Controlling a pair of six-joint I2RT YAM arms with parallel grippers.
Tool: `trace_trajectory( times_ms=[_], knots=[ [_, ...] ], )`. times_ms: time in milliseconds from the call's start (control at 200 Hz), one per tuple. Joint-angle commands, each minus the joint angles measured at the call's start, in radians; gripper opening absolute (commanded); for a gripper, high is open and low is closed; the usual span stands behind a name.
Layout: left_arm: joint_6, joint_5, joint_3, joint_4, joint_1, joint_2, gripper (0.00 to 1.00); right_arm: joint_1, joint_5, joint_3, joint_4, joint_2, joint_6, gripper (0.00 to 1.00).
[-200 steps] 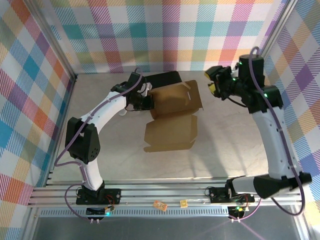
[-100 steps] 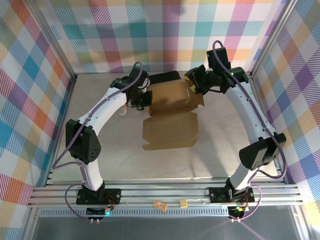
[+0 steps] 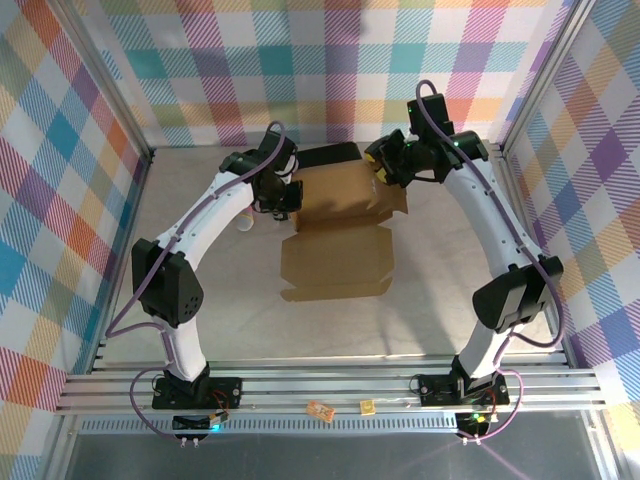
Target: Fold the paper box
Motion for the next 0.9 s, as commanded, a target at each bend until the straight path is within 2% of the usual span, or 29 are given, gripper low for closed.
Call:
trace_trajectory(
  times_ms=[0, 80, 185, 455, 535, 600, 655, 740, 800, 845, 895],
  knots=[
    [0.014, -0.012, 0.043, -0.043, -0.011, 0.016, 0.0, 0.013, -0.028, 0.019, 0.024, 0.004, 0.0, 0.35],
    [0.014, -0.012, 0.047, -0.044, -0.012, 0.018, 0.0, 0.014, -0.027, 0.013, 0.036, 0.001, 0.007, 0.29],
    [0.014, -0.008, 0.048, -0.043, -0.014, 0.021, 0.0, 0.014, -0.048, -0.006, 0.056, 0.002, 0.037, 0.28],
    [0.014, -0.013, 0.057, -0.044, -0.015, 0.02, 0.0, 0.017, -0.037, -0.037, 0.092, -0.006, 0.077, 0.15],
    [0.015, -0.017, 0.06, -0.047, -0.015, 0.02, 0.0, 0.017, -0.034, -0.038, 0.089, -0.006, 0.08, 0.08],
    [0.015, -0.023, 0.06, -0.051, -0.014, 0.018, 0.0, 0.016, -0.028, -0.044, 0.088, -0.012, 0.082, 0.07],
    [0.015, -0.029, 0.062, -0.056, -0.014, 0.02, 0.0, 0.016, -0.016, -0.047, 0.086, -0.022, 0.073, 0.13],
    [0.014, -0.044, 0.064, -0.065, -0.013, 0.019, 0.0, 0.009, 0.015, -0.044, 0.074, -0.052, 0.041, 0.35],
    [0.014, -0.053, 0.071, -0.075, -0.011, 0.021, 0.0, 0.003, 0.043, -0.056, 0.073, -0.095, -0.008, 0.46],
    [0.011, -0.057, 0.078, -0.083, -0.006, 0.022, 0.0, -0.004, 0.068, -0.087, 0.075, -0.145, -0.042, 0.5],
    [0.008, -0.061, 0.089, -0.095, -0.003, 0.025, 0.0, -0.021, 0.082, -0.16, 0.095, -0.216, -0.066, 0.5]
  ],
)
